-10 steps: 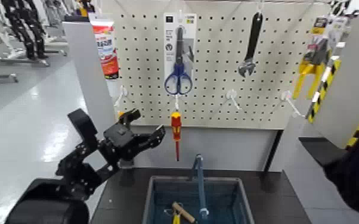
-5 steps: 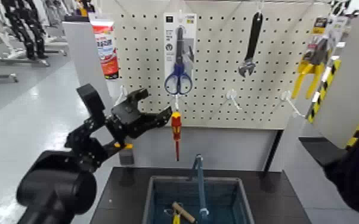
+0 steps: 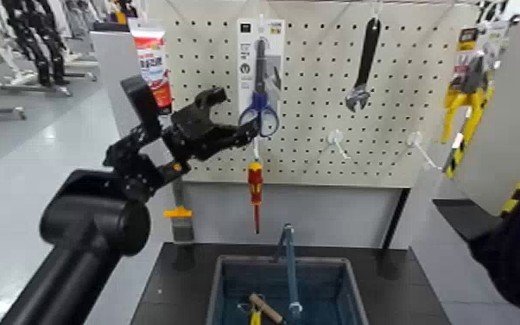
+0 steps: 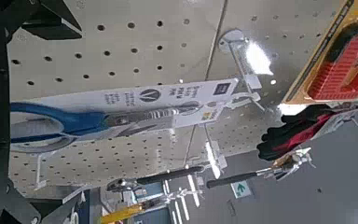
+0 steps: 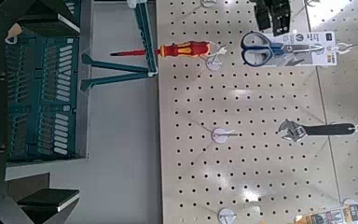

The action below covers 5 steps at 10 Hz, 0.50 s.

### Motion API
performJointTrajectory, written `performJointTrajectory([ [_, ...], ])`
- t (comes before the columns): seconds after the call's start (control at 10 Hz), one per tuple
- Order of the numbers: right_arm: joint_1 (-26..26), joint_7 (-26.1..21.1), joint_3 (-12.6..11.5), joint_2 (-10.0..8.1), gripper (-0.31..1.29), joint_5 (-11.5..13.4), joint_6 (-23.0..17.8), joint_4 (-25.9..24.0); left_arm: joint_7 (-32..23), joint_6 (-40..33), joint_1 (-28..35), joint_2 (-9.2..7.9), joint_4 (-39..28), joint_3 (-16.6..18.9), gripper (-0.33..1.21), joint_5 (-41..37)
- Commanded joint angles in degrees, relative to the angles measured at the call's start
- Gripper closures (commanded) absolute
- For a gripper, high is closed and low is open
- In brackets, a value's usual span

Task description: Put the blue scissors into the crate.

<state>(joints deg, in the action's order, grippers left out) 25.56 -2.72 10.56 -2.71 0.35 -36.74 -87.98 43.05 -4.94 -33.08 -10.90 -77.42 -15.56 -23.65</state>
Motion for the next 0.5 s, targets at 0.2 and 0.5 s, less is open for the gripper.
performJointTrajectory([
  [0.2,-0.16,0.17,0.07,-0.01,0.08,0.00,0.00,0.00,0.90,-1.74,-4.63,0.44,3.50,-2.01,0.17,-0.16],
  [0.5,-0.24,0.26,0.07,-0.01,0.08,0.00,0.00,0.00,1.34,-0.42,-5.68,0.44,2.89,-2.19,0.97,1.15],
])
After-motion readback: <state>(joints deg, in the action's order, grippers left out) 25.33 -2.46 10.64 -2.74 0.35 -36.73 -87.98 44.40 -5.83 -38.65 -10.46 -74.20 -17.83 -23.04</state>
